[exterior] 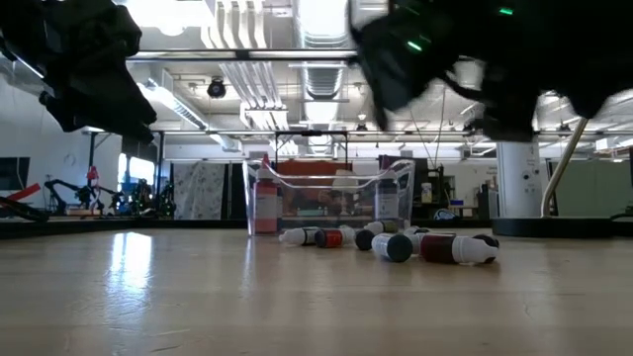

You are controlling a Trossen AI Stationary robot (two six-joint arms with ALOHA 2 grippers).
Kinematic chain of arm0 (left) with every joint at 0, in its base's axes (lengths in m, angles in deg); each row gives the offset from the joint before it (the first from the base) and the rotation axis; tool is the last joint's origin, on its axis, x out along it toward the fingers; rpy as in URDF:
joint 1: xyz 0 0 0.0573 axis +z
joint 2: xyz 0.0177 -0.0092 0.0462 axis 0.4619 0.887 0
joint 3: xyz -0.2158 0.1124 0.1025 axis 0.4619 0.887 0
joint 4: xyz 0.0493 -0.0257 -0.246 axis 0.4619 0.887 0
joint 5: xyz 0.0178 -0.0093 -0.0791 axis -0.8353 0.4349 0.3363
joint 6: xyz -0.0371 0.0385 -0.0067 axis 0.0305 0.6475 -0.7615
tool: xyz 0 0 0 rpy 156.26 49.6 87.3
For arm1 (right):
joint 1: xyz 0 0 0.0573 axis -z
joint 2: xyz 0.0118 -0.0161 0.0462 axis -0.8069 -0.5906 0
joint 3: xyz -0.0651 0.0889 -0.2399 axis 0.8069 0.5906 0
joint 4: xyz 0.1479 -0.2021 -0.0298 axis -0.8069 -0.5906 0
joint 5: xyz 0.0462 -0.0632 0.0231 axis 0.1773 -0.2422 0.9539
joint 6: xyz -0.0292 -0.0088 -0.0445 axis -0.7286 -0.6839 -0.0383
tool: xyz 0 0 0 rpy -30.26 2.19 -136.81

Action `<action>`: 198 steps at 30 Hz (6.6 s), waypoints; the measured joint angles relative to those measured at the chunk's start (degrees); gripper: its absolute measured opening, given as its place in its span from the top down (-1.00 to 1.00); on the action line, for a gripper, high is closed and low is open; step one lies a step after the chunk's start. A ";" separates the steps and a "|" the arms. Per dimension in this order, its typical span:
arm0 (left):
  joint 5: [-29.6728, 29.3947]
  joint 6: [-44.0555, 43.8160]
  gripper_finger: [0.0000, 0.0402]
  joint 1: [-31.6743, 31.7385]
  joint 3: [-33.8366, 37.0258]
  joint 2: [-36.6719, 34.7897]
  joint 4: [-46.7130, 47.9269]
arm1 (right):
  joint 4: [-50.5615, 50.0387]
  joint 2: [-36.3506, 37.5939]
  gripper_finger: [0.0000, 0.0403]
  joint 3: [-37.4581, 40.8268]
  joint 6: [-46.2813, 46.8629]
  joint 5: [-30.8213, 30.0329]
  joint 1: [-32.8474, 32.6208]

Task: Pick & Place food coloring
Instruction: Put the large black food coloring bottle into the transparent bin

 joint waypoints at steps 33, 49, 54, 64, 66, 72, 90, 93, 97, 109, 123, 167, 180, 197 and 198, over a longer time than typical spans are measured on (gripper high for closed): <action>1.27 0.20 0.09 0.00 0.00 0.00 -0.31 | 46.31 0.44 0.04 26.22 22.88 9.35 -9.84; 1.27 -0.24 0.09 0.00 0.00 0.00 -0.27 | 38.69 12.18 0.01 25.35 24.99 -14.28 -10.76; 1.27 -0.31 0.09 0.00 0.00 0.02 -0.51 | 38.74 21.48 0.01 24.18 30.21 -27.73 -16.05; 0.41 -0.31 0.09 0.02 0.00 0.05 -1.09 | 39.66 22.76 0.01 16.21 3.28 -27.50 -33.03; 0.37 -0.32 0.09 0.02 0.00 0.04 -1.11 | 38.78 20.34 0.01 13.89 -3.81 -26.60 -35.36; 0.32 -0.76 0.09 0.02 0.07 0.07 -1.16 | 32.14 11.10 0.01 5.63 -20.59 -35.32 -40.54; -1.05 -9.48 0.09 0.02 0.09 0.07 -1.49 | 29.31 5.85 0.01 2.07 -27.90 -57.58 -46.34; -2.66 -9.64 0.09 0.02 0.09 0.29 -1.57 | 25.96 8.39 0.01 2.04 -20.44 -62.08 -45.77; -3.37 -9.63 0.09 0.02 0.09 1.25 -2.24 | 21.40 12.26 0.01 2.10 5.15 -61.99 -44.88; -3.15 -9.55 0.09 0.02 0.09 4.96 -2.38 | 39.19 11.56 0.01 2.51 39.87 -45.75 -47.28; -0.92 -8.92 0.09 0.00 0.09 5.57 -2.40 | 29.73 10.54 0.01 3.57 66.31 -49.99 -49.77; -0.57 -9.49 0.09 0.02 0.09 5.53 -2.99 | 46.52 15.52 0.45 28.27 33.53 2.77 -23.09; -0.66 -5.14 0.09 0.00 0.09 5.53 -5.85 | 45.18 21.03 0.45 33.22 38.69 14.68 -12.31; -0.63 -2.87 0.09 -0.07 0.09 5.53 -5.84 | 46.45 21.20 0.40 34.18 38.51 14.60 -12.31; -0.66 -2.86 0.09 -0.07 0.09 5.53 -5.84 | 46.93 21.20 0.40 34.25 38.51 14.55 -12.31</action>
